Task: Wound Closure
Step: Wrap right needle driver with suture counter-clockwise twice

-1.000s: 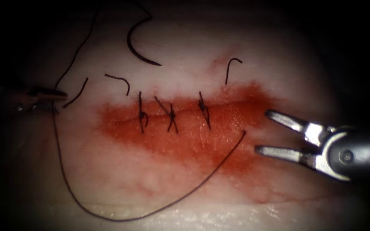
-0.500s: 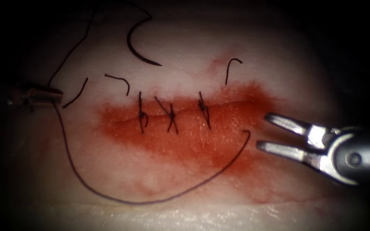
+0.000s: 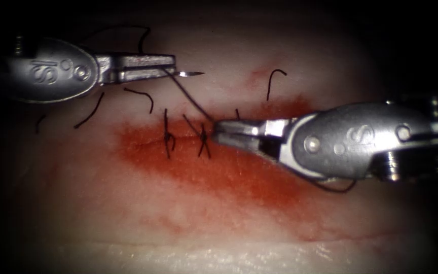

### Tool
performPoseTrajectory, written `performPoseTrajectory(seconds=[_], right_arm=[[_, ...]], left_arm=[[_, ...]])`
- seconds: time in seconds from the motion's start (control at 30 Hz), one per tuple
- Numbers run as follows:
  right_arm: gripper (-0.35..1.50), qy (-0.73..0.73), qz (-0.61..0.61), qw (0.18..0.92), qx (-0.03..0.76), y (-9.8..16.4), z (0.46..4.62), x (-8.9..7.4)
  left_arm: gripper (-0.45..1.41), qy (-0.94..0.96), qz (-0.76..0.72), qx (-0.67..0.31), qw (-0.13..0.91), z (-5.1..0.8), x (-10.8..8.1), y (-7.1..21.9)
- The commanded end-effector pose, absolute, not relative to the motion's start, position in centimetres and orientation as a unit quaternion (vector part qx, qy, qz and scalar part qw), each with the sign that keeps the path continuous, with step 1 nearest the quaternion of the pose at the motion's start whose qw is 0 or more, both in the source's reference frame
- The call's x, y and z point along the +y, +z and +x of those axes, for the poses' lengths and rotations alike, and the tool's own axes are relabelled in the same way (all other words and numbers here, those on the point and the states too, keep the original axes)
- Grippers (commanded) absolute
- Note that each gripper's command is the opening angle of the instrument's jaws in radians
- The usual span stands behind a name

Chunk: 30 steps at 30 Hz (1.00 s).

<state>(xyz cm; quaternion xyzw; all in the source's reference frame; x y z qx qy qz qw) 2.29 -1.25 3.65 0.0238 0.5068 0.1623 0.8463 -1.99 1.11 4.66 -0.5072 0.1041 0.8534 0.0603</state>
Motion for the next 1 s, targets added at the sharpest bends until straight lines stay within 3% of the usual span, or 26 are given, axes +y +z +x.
performPoseTrajectory(seconds=[0.03, 0.47, 0.93, 0.97, 1.0], right_arm=[[-0.35, 0.165, 0.011, 0.835, 0.525, 3.71, 2.39, -1.25], [-0.35, 0.280, -0.079, 0.717, 0.633, 3.37, 2.25, -0.97], [-0.35, 0.292, -0.068, 0.723, 0.622, 3.46, 2.25, -0.96], [1.01, 0.303, -0.090, 0.735, 0.600, 3.48, 2.30, -0.89], [1.01, 0.303, -0.090, 0.735, 0.600, 3.48, 2.30, -0.89]], left_arm=[[-0.45, 0.854, -0.503, 0.113, 0.069, -2.08, 1.13, 4.75], [-0.45, 0.855, -0.495, 0.127, 0.083, -2.20, 0.75, 5.19], [-0.45, 0.850, -0.504, 0.118, 0.099, -2.36, 0.58, 5.15], [-0.45, 0.850, -0.504, 0.123, 0.095, -2.40, 0.44, 5.15], [-0.45, 0.850, -0.504, 0.123, 0.095, -2.40, 0.44, 5.15]])
